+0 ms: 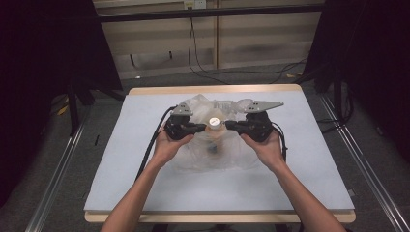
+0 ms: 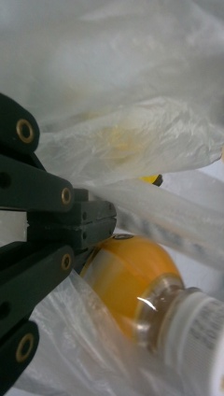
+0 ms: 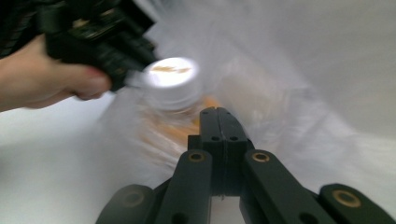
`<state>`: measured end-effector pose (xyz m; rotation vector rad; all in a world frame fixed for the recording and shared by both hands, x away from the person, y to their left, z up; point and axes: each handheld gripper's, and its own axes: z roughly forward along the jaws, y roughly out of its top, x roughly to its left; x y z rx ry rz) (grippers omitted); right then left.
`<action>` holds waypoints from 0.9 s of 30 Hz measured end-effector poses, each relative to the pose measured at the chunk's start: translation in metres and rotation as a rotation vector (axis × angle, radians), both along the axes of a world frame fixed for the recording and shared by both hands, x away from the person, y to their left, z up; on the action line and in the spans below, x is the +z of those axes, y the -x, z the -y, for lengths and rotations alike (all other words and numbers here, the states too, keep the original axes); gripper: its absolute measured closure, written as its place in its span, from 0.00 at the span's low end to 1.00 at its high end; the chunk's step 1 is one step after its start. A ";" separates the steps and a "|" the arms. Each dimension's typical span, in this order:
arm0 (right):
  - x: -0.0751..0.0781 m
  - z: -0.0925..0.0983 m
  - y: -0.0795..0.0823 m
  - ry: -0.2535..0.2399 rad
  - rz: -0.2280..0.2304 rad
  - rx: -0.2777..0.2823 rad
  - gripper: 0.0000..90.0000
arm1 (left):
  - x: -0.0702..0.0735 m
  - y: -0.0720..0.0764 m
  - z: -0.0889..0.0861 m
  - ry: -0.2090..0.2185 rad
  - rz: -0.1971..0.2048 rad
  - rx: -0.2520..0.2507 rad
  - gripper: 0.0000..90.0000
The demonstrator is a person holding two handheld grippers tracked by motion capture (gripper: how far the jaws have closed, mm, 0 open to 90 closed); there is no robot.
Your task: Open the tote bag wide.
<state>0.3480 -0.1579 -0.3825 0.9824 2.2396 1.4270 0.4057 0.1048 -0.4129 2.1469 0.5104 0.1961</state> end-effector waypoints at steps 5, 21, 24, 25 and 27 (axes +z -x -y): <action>-0.022 0.007 -0.020 0.022 -0.073 -0.055 1.00 | -0.014 0.000 0.004 -0.019 -0.028 -0.012 1.00; -0.083 0.023 -0.033 0.162 -0.244 -0.076 1.00 | -0.056 -0.002 -0.004 -0.228 -0.067 -0.024 1.00; -0.094 0.029 -0.030 0.176 -0.274 -0.070 1.00 | -0.063 -0.001 -0.015 -0.215 -0.082 0.004 1.00; -0.094 0.029 -0.030 0.176 -0.274 -0.070 1.00 | -0.063 -0.001 -0.015 -0.215 -0.082 0.004 1.00; -0.100 0.033 -0.028 0.185 -0.287 -0.067 1.00 | -0.061 -0.002 -0.021 -0.239 -0.083 -0.007 1.00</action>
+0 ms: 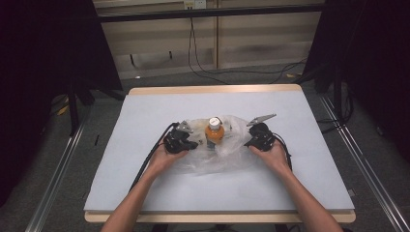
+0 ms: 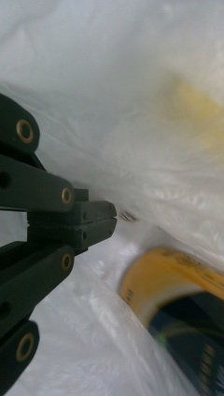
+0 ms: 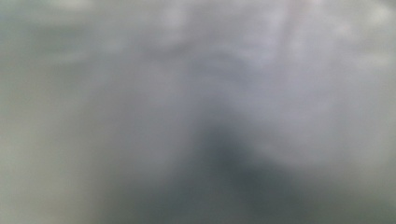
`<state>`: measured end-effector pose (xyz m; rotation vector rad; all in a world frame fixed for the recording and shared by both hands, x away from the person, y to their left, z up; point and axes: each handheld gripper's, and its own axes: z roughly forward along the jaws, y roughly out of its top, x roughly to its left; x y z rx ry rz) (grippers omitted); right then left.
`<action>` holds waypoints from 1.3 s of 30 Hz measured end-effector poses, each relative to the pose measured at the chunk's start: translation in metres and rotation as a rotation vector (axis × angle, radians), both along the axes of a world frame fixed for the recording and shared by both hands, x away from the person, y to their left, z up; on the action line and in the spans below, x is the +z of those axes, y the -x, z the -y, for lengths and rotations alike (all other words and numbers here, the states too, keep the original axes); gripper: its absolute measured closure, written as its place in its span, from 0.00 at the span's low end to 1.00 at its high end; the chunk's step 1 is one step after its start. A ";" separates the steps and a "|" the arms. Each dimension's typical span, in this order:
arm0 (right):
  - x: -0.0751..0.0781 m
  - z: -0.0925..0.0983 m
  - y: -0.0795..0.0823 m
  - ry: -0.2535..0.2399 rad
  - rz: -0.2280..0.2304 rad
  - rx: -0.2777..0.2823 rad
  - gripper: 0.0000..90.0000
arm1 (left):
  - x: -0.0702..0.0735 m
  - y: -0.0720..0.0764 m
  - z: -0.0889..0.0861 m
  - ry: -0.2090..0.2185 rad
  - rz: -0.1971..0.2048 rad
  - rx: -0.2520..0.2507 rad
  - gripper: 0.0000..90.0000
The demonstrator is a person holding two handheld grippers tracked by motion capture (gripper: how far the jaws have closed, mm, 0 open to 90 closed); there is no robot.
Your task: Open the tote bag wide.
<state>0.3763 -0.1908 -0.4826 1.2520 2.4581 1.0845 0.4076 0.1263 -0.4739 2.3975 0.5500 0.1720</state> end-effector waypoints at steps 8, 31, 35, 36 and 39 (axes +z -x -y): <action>0.005 0.012 0.010 0.078 0.005 0.067 1.00 | 0.006 0.008 -0.020 -0.090 0.023 -0.019 1.00; 0.009 0.048 0.058 0.096 -0.009 0.085 1.00 | 0.004 0.029 -0.074 -0.055 0.031 0.056 1.00; 0.015 0.047 0.067 0.017 0.041 0.102 1.00 | 0.004 0.035 -0.080 0.063 0.004 0.058 1.00; 0.015 0.047 0.067 0.017 0.041 0.102 1.00 | 0.004 0.035 -0.080 0.063 0.004 0.058 1.00; 0.027 0.048 0.078 -0.038 0.080 0.105 1.00 | 0.019 0.046 -0.085 0.165 0.022 0.052 1.00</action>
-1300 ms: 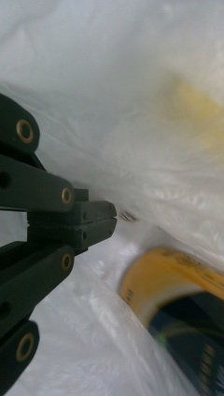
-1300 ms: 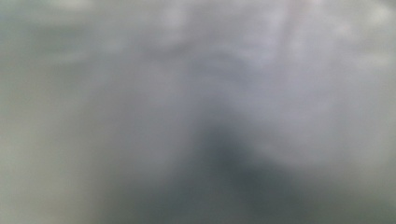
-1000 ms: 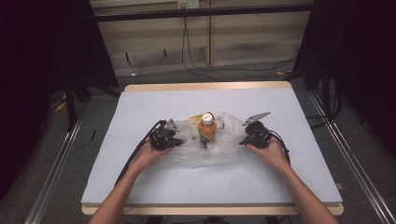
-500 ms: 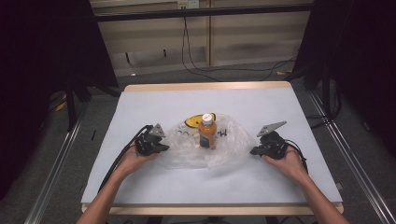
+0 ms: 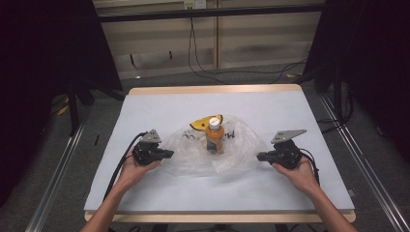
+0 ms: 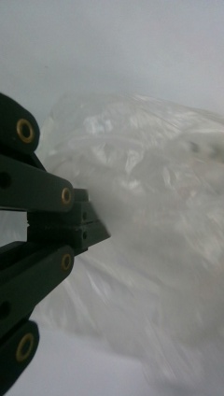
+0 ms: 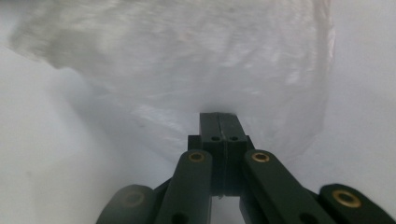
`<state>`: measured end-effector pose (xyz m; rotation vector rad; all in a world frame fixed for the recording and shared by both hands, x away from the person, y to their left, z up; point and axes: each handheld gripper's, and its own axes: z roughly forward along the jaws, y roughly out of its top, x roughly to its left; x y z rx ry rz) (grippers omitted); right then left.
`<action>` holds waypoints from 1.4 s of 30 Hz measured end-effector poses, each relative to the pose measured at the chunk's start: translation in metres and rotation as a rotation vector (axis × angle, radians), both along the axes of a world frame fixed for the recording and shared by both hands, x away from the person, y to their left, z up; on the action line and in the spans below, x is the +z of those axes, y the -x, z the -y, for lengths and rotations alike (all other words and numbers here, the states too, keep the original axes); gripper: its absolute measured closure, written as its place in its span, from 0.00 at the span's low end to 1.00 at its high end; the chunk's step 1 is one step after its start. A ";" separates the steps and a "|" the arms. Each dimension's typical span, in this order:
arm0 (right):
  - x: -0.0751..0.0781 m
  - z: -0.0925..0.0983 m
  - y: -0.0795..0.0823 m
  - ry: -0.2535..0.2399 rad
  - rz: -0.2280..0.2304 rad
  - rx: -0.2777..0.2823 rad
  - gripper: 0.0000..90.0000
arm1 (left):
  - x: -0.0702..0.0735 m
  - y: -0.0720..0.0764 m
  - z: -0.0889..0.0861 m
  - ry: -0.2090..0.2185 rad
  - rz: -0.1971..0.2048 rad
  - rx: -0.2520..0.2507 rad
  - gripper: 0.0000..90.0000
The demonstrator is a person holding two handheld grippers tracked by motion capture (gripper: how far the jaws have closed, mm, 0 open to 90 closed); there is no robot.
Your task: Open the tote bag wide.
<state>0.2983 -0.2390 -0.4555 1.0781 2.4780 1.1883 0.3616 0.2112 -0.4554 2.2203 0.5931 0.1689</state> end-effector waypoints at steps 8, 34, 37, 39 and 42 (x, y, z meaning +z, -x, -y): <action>0.031 0.006 0.019 -0.085 0.080 -0.006 1.00 | 0.027 0.026 0.000 0.092 0.059 -0.058 1.00; -0.016 -0.087 -0.071 0.188 -0.060 0.114 1.00 | -0.016 -0.039 0.101 -0.206 0.004 -0.090 1.00; -0.016 -0.084 -0.074 0.206 -0.060 0.128 1.00 | -0.011 -0.043 0.092 -0.297 0.018 -0.099 1.00; -0.014 -0.079 -0.075 0.239 -0.056 0.147 1.00 | -0.008 -0.045 0.088 -0.351 0.032 -0.100 1.00; -0.010 -0.068 -0.074 0.313 -0.074 0.176 1.00 | -0.004 -0.049 0.071 -0.487 0.064 -0.102 1.00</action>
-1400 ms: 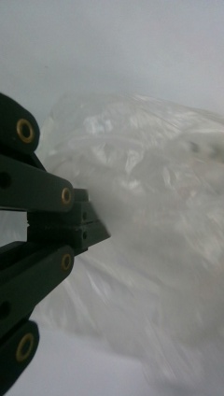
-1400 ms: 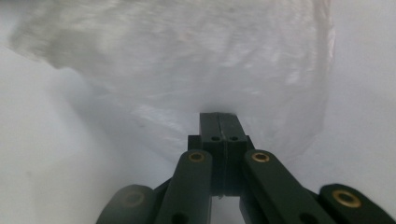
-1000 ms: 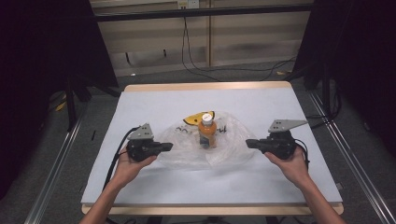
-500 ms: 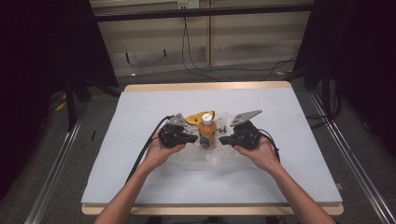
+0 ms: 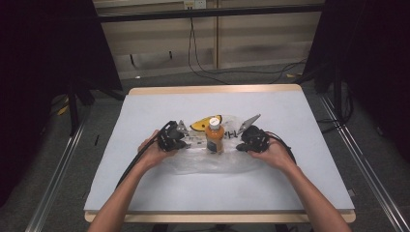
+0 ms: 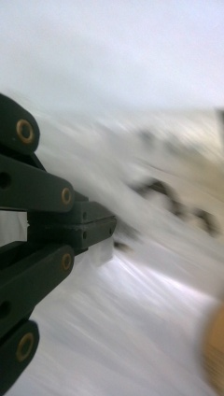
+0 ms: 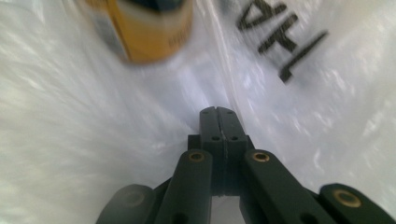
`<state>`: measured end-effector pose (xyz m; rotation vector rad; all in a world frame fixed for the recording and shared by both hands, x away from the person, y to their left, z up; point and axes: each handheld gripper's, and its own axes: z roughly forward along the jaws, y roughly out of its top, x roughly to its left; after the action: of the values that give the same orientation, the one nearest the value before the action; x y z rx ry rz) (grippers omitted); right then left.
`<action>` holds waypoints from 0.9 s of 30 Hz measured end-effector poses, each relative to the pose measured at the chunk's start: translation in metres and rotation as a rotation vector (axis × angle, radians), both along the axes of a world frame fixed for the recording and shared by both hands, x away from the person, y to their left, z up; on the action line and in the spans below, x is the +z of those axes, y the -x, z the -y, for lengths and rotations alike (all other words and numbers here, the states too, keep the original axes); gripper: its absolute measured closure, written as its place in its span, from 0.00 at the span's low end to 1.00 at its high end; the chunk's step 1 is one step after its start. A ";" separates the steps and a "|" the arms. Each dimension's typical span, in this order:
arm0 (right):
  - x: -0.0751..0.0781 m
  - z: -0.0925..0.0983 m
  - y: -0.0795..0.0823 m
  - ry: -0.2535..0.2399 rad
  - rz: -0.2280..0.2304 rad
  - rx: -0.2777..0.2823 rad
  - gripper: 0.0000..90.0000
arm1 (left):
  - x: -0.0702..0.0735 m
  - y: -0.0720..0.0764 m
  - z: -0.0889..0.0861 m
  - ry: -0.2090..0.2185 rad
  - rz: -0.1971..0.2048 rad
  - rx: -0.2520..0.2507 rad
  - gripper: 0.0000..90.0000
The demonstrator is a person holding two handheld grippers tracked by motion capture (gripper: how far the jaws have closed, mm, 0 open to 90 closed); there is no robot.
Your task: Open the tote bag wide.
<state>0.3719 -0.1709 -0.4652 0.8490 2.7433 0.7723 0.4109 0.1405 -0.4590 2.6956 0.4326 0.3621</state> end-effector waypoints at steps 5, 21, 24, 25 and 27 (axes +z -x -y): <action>0.004 0.018 0.000 0.084 -0.010 0.034 1.00 | 0.001 0.002 -0.004 -0.036 0.005 -0.011 1.00; 0.008 0.048 0.028 0.141 -0.019 0.068 1.00 | 0.001 0.008 -0.019 -0.006 -0.017 -0.013 1.00; 0.009 0.054 0.035 0.138 -0.019 0.063 1.00 | 0.001 0.010 -0.018 -0.017 0.002 -0.022 1.00; 0.008 0.056 0.037 0.138 -0.015 0.064 1.00 | 0.001 0.010 -0.019 -0.016 -0.004 -0.022 1.00; 0.008 0.057 0.039 0.138 -0.011 0.062 1.00 | 0.001 0.009 -0.020 -0.001 -0.012 -0.007 1.00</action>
<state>0.3324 -0.2284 -0.4570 0.7462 2.8057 0.5822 0.4016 0.1603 -0.4580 2.7006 0.4266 0.3445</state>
